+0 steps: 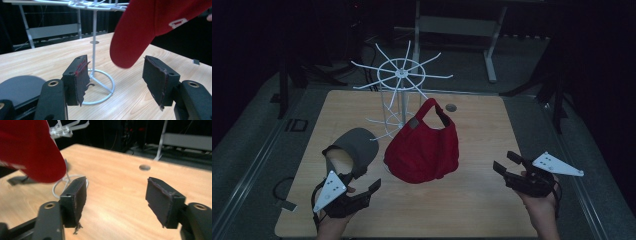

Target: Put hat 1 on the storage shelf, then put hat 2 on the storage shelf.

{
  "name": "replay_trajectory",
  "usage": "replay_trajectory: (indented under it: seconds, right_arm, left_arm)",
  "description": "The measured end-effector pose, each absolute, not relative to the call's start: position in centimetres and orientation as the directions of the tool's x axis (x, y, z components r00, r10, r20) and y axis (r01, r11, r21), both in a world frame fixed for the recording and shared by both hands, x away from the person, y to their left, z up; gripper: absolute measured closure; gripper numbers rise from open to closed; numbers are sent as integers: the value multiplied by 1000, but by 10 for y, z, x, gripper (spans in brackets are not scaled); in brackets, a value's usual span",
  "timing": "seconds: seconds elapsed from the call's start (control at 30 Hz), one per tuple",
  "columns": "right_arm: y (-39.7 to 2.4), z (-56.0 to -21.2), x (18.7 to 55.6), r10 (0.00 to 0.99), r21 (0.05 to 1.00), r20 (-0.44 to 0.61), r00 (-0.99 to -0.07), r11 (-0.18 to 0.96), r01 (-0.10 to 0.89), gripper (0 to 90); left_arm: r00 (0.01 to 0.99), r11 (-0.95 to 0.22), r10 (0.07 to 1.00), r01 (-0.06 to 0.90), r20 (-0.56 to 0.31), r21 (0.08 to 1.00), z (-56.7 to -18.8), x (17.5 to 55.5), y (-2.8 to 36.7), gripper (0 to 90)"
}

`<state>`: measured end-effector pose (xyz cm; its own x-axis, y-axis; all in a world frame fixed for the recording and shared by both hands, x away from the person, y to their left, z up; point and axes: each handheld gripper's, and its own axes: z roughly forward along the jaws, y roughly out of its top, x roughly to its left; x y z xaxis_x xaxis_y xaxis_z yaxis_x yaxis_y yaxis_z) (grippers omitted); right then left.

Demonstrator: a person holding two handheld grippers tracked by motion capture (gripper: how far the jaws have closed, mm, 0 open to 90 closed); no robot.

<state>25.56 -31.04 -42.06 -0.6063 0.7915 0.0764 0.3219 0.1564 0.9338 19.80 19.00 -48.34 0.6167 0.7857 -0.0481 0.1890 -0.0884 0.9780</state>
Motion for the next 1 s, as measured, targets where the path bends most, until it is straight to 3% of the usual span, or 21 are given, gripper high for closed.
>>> replay_trajectory:
  seconds: [0.2, 0.37, 0.43, 0.63, 0.77, 1.0]
  right_arm:
    - [-311, -454, 256, 784, 912, 35, -620, 229, 341, 246]
    - [-316, -479, 260, 782, 889, 69, -619, 233, 393, 142]
    - [-319, -484, 261, 769, 885, 100, -632, 222, 410, 136]
    - [-328, -500, 262, 774, 874, 116, -622, 218, 434, 127]
    - [-333, -508, 262, 790, 873, 111, -603, 212, 439, 120]
    - [-342, -519, 263, 822, 873, 93, -563, 205, 442, 119]
  left_arm:
    - [591, -97, 806, 197, -39, 976, -495, 197, 203, 383]
    - [487, -119, 873, 233, -10, 965, -506, 194, 220, 350]
    - [458, -128, 889, 248, 0, 960, -507, 192, 227, 297]
    - [327, -85, 944, 333, -30, 939, -520, 192, 272, 275]
    - [301, -53, 950, 418, -83, 907, -534, 198, 293, 254]
    - [301, -79, 950, 485, -82, 871, -550, 208, 300, 250]
